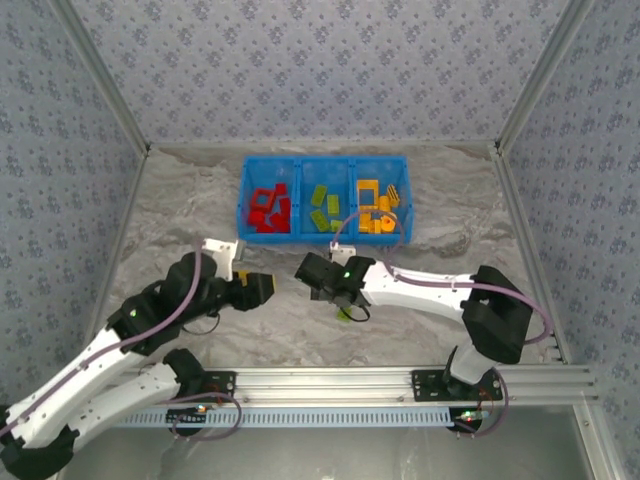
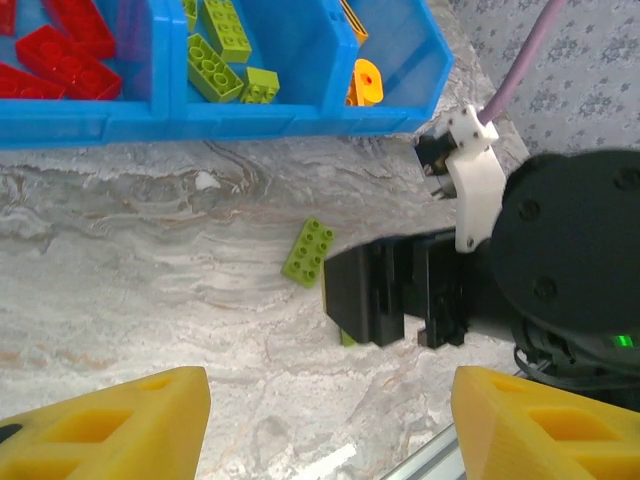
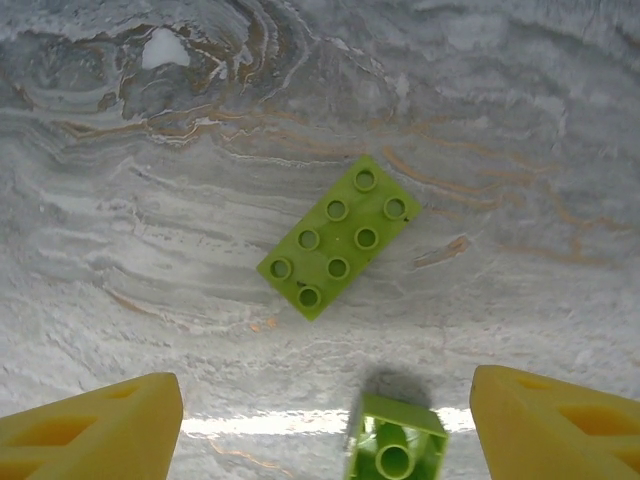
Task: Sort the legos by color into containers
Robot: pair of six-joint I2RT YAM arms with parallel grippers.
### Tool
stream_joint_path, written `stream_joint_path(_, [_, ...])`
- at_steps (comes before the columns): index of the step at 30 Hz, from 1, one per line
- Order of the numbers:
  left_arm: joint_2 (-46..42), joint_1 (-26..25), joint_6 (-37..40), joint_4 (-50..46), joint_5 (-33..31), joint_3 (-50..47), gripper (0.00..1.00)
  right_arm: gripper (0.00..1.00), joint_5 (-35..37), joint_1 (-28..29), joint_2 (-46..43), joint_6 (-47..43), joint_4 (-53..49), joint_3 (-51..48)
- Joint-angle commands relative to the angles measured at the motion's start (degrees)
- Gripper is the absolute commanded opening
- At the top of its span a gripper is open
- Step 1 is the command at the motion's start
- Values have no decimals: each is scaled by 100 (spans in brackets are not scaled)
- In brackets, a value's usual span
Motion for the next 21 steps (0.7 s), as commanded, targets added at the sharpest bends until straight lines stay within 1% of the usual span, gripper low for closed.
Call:
stream_joint_path(1, [-380,-35,-245,-115,-40,-83,66,81,-125,-141,345,1134,-473,316])
stream_joint_path(4, [-442,-31,-149,-121,16,-52,66,82,-418,-348,655,1569,-573,589])
stream_joint_path(6, [-411,-25,-2,-115,114,23,67,82,-409,-375,706,1675,-357,630])
stream_joint_path(9, [-372,-30,174,-163,173,160,68,80,-357,-457,939,1867,-488,883])
stream_joint_path(11, [-352,-31,216,-237,136,241,68,78,-387,-546,1118,2027,-668,1005])
stream_joint_path(17, [-361,-26,223,-262,91,373,68,70,-702,-788,1373,2281,-532,989])
stream_joint_path(21, [-361,-27,229,-384,17,374,68,67,-852,-923,1469,2432,-427,962])
